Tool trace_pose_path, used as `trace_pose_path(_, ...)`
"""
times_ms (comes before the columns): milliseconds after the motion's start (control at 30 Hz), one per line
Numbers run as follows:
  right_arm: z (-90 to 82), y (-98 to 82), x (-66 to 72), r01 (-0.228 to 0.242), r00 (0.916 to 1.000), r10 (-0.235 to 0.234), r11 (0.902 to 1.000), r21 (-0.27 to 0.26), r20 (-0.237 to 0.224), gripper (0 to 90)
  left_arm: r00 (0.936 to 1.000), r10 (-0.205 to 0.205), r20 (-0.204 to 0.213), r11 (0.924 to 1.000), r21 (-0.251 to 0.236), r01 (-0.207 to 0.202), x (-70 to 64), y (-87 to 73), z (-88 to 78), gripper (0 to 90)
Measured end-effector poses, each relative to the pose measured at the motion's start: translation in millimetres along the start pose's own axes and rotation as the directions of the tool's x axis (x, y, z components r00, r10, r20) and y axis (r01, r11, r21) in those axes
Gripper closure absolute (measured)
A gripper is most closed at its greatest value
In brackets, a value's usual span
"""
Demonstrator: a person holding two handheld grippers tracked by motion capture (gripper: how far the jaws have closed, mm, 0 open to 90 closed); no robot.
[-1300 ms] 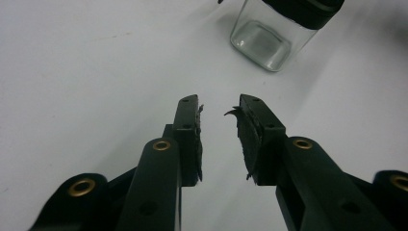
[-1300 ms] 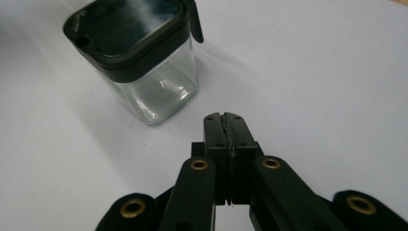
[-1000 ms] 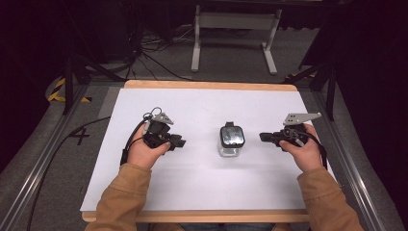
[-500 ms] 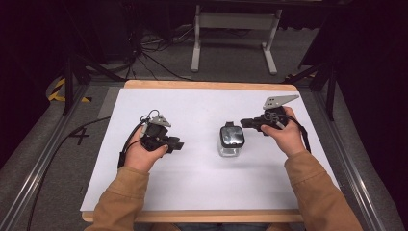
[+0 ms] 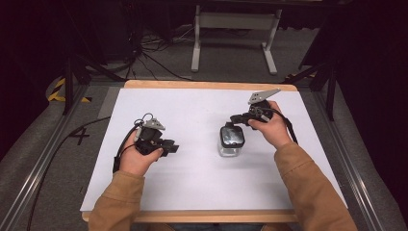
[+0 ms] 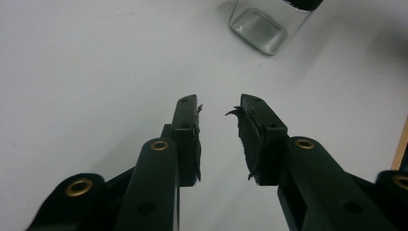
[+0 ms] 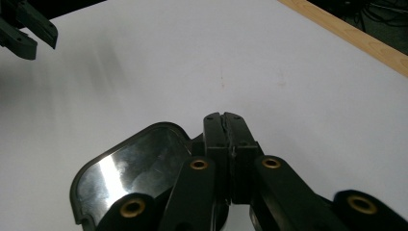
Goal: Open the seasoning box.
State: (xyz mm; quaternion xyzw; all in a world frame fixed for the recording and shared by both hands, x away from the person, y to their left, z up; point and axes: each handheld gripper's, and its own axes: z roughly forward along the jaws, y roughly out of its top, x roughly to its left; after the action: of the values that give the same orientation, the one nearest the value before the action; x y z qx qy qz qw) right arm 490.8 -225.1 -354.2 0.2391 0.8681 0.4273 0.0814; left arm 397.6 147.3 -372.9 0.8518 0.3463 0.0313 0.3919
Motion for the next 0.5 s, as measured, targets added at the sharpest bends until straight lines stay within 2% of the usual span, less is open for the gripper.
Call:
trace_pose_path(167, 0.9, -0.9, -6.1, -0.006, 1.0, 0.006, 1.0, -0.006, -0.007, 89.6, 0.9999, -0.013, -0.003, 0.9999, 0.001, 0.013, 1.5, -4.4, -0.8, 69.1)
trace_pose_path(500, 2.8, -0.9, -7.3, 0.002, 0.9999, -0.002, 1.0, 0.002, -0.014, 89.6, 0.9999, -0.015, 0.0, 0.9998, 0.009, 0.015, 2.6, -5.6, 0.1, 69.0)
